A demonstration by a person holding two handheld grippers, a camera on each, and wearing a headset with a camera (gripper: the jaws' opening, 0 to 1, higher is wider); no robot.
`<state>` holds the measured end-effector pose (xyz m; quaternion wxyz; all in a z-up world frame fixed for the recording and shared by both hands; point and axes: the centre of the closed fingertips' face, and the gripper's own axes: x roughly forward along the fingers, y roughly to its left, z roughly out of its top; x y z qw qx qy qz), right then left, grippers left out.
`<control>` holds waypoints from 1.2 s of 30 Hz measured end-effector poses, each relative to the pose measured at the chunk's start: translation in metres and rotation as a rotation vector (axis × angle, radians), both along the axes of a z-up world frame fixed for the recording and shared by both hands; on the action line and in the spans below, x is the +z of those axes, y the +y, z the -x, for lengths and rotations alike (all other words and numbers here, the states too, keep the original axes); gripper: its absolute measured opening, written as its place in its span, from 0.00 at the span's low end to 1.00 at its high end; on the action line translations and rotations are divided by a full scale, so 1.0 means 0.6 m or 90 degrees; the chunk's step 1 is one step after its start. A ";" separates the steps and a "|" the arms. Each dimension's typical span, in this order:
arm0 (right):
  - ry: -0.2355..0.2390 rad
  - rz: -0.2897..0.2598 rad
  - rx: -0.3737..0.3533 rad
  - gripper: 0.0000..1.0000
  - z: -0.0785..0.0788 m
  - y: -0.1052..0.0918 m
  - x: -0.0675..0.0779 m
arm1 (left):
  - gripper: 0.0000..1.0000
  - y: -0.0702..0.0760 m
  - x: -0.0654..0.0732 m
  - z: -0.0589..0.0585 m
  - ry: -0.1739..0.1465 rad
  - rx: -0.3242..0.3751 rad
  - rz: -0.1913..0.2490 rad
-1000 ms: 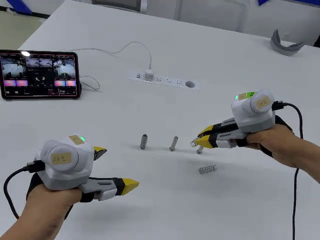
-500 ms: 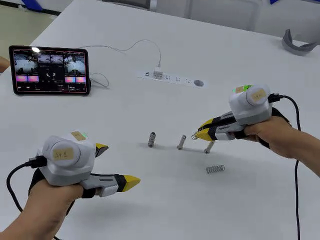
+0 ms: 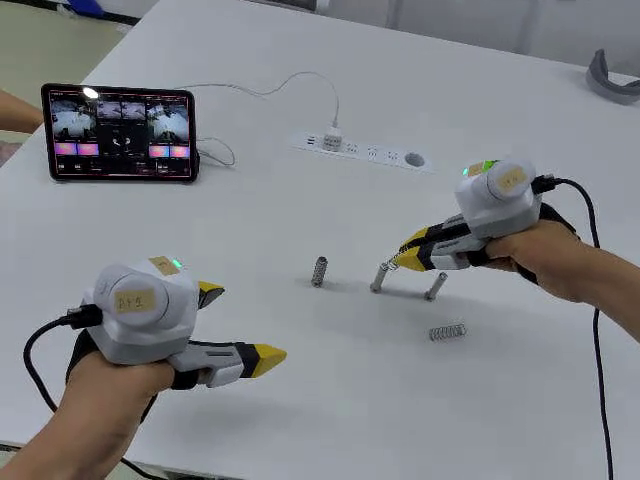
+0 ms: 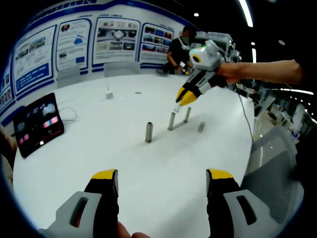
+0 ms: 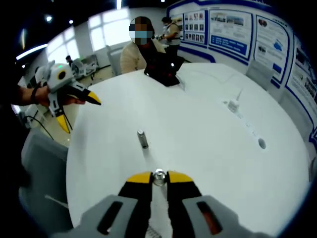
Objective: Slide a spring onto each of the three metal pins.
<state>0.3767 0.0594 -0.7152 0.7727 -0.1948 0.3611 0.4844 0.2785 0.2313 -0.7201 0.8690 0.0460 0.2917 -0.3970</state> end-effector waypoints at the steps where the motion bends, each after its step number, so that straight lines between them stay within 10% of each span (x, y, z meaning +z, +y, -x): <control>1: 0.001 0.000 0.002 0.12 0.000 0.002 -0.001 | 0.73 0.002 0.001 -0.001 0.000 0.001 0.000; 36: 0.020 0.056 0.051 0.13 -0.005 0.027 -0.041 | 0.72 0.013 0.000 0.003 0.004 0.010 -0.001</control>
